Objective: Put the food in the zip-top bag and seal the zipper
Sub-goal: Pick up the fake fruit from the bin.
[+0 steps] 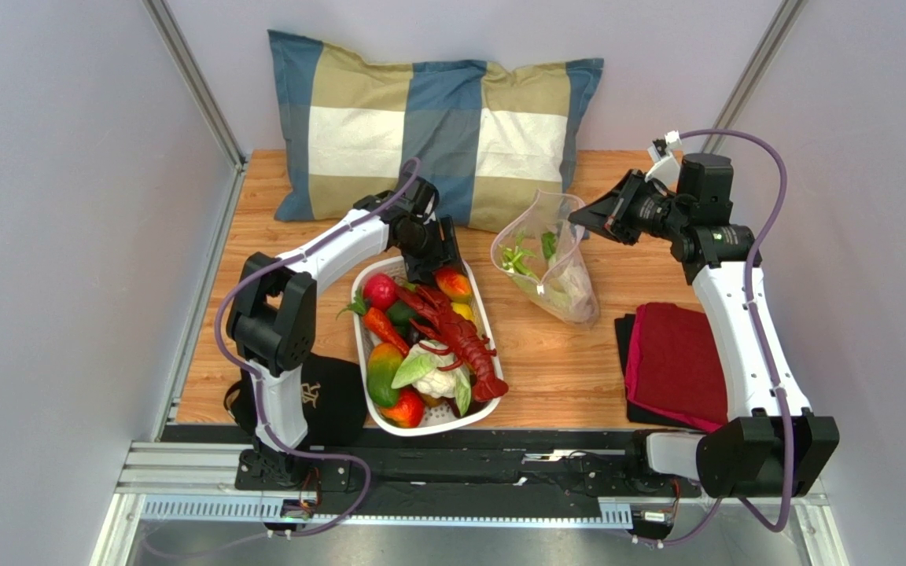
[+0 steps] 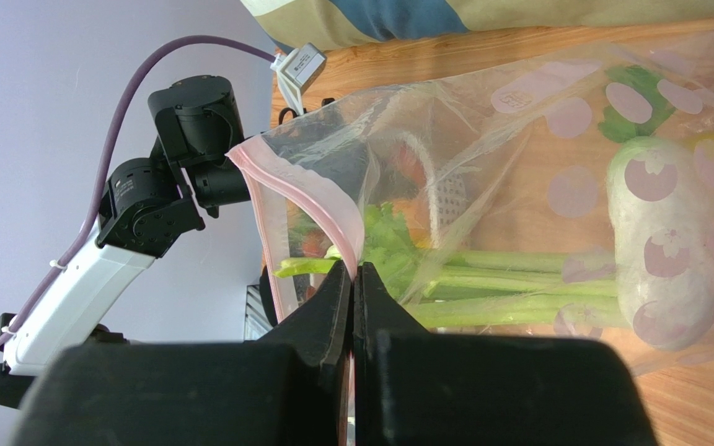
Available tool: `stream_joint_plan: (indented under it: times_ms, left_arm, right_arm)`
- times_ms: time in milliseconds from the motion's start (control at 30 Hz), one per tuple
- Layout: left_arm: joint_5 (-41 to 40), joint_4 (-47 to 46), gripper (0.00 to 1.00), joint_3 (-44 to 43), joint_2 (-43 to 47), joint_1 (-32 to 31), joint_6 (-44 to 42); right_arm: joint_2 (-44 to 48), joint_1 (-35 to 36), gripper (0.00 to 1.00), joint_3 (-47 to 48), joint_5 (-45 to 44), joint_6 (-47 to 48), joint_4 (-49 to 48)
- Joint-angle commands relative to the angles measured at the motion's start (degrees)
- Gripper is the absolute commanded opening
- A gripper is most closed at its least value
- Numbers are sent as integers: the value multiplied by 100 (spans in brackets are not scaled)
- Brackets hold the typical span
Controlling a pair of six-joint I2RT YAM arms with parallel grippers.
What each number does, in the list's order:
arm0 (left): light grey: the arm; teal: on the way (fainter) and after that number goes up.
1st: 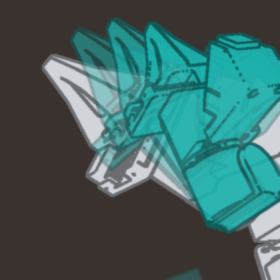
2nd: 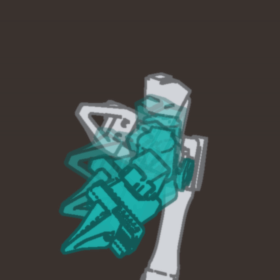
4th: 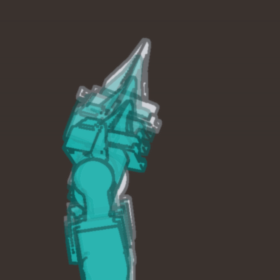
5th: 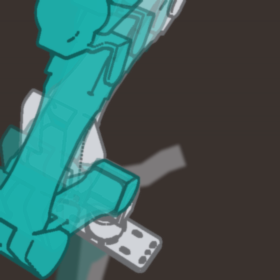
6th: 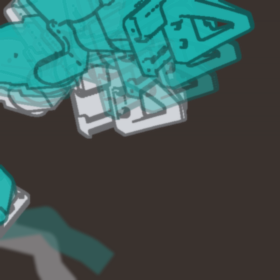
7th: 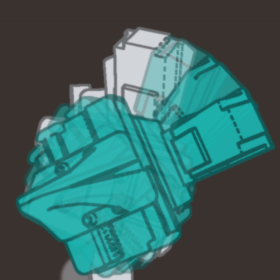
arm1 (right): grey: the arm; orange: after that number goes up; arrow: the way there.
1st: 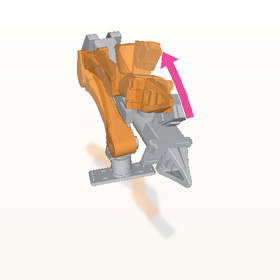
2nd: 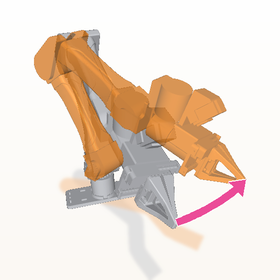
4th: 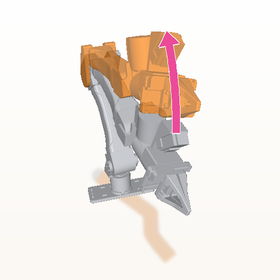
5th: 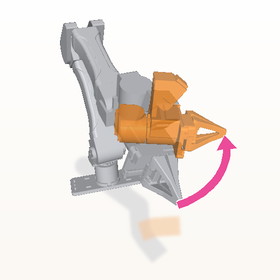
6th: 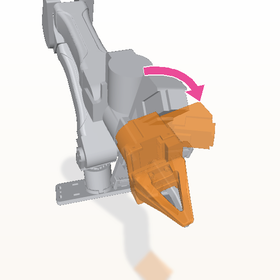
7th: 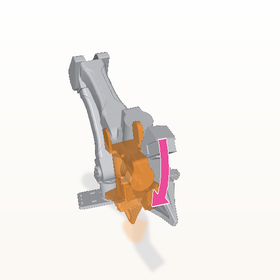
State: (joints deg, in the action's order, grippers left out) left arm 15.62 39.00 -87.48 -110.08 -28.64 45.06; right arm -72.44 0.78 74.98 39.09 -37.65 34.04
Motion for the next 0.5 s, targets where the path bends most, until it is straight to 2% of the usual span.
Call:
stream_joint_plan:
  times_ms: [0, 100, 300, 467]
  left_arm:
    - [152, 20, 58, -24, 434, 131, -58]
    - [196, -7, 53, -6, 751, 201, -129]
    - [135, -463, 50, -111, 1506, 263, -418]
    - [-181, -1525, 49, -339, 2296, 149, -1050]
  right_arm:
    - [11, -34, 0, 52, 46, 47, -82]
    - [2, -25, 0, 43, 46, 56, -73]
    - [-33, -25, 0, 52, 116, 30, -100]
    - [-50, -16, 0, -10, 265, -137, -293]
